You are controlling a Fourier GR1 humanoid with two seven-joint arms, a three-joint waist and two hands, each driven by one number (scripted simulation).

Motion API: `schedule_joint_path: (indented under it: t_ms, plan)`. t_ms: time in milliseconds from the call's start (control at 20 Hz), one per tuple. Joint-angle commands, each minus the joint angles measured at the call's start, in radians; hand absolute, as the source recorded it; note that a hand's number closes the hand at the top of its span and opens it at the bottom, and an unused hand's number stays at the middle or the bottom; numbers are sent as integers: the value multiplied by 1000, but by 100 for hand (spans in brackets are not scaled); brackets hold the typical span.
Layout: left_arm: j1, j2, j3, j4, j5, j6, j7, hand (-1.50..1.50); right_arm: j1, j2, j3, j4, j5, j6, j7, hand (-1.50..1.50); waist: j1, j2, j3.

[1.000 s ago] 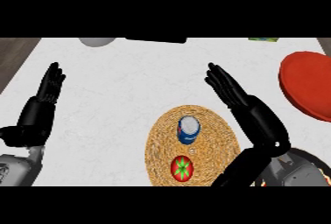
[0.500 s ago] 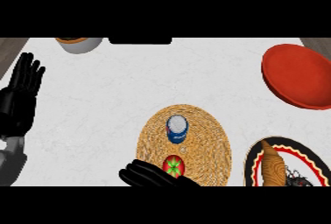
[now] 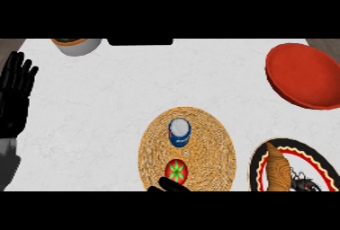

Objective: Pick the tomato from the placemat and place it in the bowl

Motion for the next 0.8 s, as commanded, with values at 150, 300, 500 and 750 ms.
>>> schedule_joint_path:
  t_ms: [150,300,500,750]
  plan:
    - [-6,3,27,39,2,-42,-36,0,-98,-148,-42,-146,-36,354,293,-150,4,6,-3]
    - [2,-44,-9,32,-33,-8,-42,0,-143,-140,-78,-166,-131,506,389,-150,9,7,-2]
    - [-19,-10,34,40,-12,-51,-14,0,-156,-141,-107,-193,-204,678,470,-150,10,7,0]
    - [-9,-7,78,59,-11,-106,-19,0,-220,8,-199,-117,-325,816,602,-150,15,7,0]
